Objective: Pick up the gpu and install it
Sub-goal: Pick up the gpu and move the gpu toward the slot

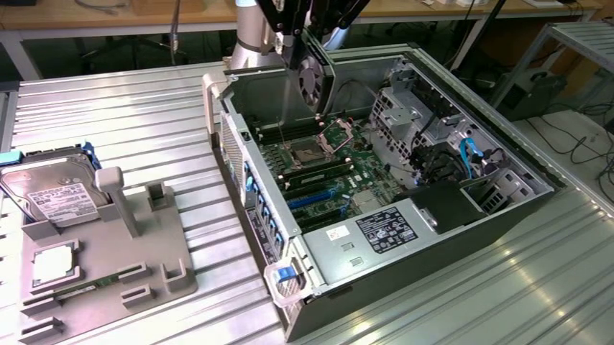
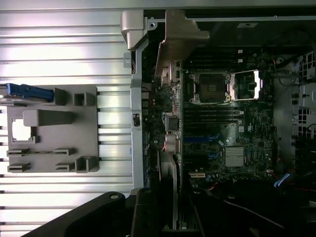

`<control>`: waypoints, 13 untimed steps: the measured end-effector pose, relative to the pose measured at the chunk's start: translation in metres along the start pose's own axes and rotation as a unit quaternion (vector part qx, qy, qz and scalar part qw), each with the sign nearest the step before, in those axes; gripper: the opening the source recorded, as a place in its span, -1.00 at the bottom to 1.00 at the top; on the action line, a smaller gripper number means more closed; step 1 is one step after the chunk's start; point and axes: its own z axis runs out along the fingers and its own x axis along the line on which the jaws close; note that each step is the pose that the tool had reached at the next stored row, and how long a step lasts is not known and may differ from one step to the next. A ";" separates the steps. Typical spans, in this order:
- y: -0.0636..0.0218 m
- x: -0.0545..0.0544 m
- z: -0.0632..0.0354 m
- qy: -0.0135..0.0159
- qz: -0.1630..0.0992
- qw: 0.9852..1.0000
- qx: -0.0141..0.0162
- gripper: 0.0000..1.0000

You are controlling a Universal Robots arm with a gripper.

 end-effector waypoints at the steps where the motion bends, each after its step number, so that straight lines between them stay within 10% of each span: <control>1: 0.0000 -0.001 0.0000 0.000 0.000 1.000 0.000 -0.46; 13: 0.0001 -0.008 -0.0001 0.000 0.000 1.000 0.000 -0.46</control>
